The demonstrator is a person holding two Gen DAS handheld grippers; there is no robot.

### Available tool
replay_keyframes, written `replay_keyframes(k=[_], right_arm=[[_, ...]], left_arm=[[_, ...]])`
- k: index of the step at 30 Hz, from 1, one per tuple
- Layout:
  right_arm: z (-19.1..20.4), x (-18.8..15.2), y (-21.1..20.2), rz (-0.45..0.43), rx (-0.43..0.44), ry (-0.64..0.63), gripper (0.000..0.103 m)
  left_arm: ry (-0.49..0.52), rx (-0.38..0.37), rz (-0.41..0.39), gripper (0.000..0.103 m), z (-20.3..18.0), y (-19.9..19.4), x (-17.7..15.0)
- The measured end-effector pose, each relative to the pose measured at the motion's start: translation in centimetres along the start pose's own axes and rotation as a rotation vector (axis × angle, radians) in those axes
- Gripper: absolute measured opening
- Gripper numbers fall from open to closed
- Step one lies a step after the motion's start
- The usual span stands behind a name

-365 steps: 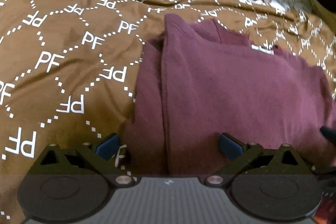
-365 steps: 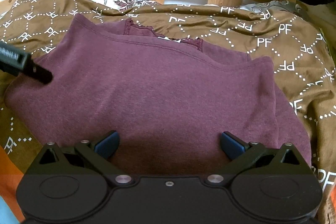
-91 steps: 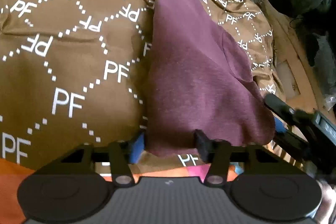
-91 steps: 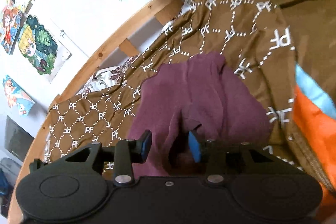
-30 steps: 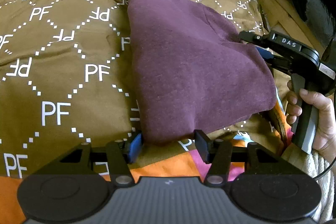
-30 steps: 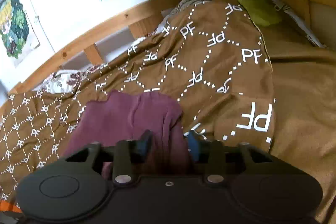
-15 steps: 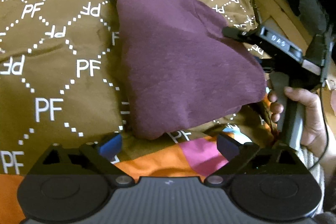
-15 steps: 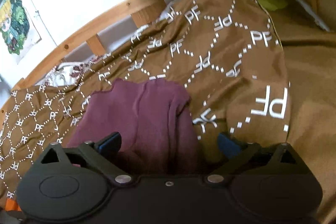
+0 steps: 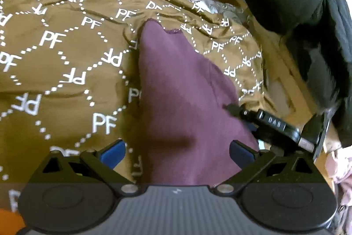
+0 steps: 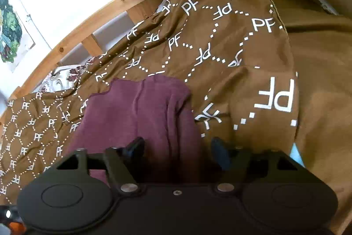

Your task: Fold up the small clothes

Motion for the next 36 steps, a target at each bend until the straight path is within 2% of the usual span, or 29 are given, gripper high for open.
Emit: replay_keyframes(k=[4, 8, 13, 17, 19, 24, 26, 29, 32, 36], right_arm=[[0.5, 0.3, -0.1, -0.028, 0.011, -0.020, 0.062], [0.7, 0.7, 0.4, -0.029, 0.048, 0.008, 0.063], [1.1, 0.7, 2.1, 0.015, 0.049, 0.011, 0.072], [1.8, 0.4, 2.3, 0.011, 0.044, -0.032, 0.073], [2.1, 0.3, 2.3, 0.012, 0.039, -0.057, 0.061], [2.7, 0.0, 2.1, 0.005, 0.035, -0.106, 0.050], [2.8, -0.1, 2.0, 0.002, 0.029, -0.116, 0.049], [2.6, -0.1, 2.1, 0.007, 0.029, -0.114, 0.049], [2.5, -0.1, 2.2, 0.015, 0.030, -0.106, 0.049], [2.4, -0.1, 2.4, 0.023, 0.030, -0.099, 0.051]], left_arm=[[-0.037, 0.007, -0.003, 0.102, 1.3, 1.5, 0.2], [-0.084, 0.021, 0.051, 0.102, 2.6, 3.2, -0.9], [0.021, 0.074, 0.082, 0.102, 1.8, 4.6, -1.9], [0.054, 0.089, 0.092, 0.102, 1.3, 5.0, -2.2], [0.053, 0.088, 0.096, 0.102, 1.2, 5.0, -2.2], [0.047, 0.079, 0.098, 0.102, 1.0, 4.6, -2.2], [0.023, 0.049, 0.076, 0.102, 1.0, 4.2, -1.9], [-0.034, -0.023, 0.001, 0.102, 1.3, 3.0, -1.0], [-0.087, -0.043, -0.068, 0.102, 2.1, 2.1, 0.1], [-0.188, -0.050, -0.085, 0.101, 4.1, 2.1, 0.6]])
Point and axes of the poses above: each gripper's, at about its wrist camera, not at the fingertips, and y roughly the way its jaws point, z to its left, x to its top, the point moved 6 cm from there along y, roughly the way its jaws point, and after that the axes turned 13 degrees about -x, right-handed, at the moved point
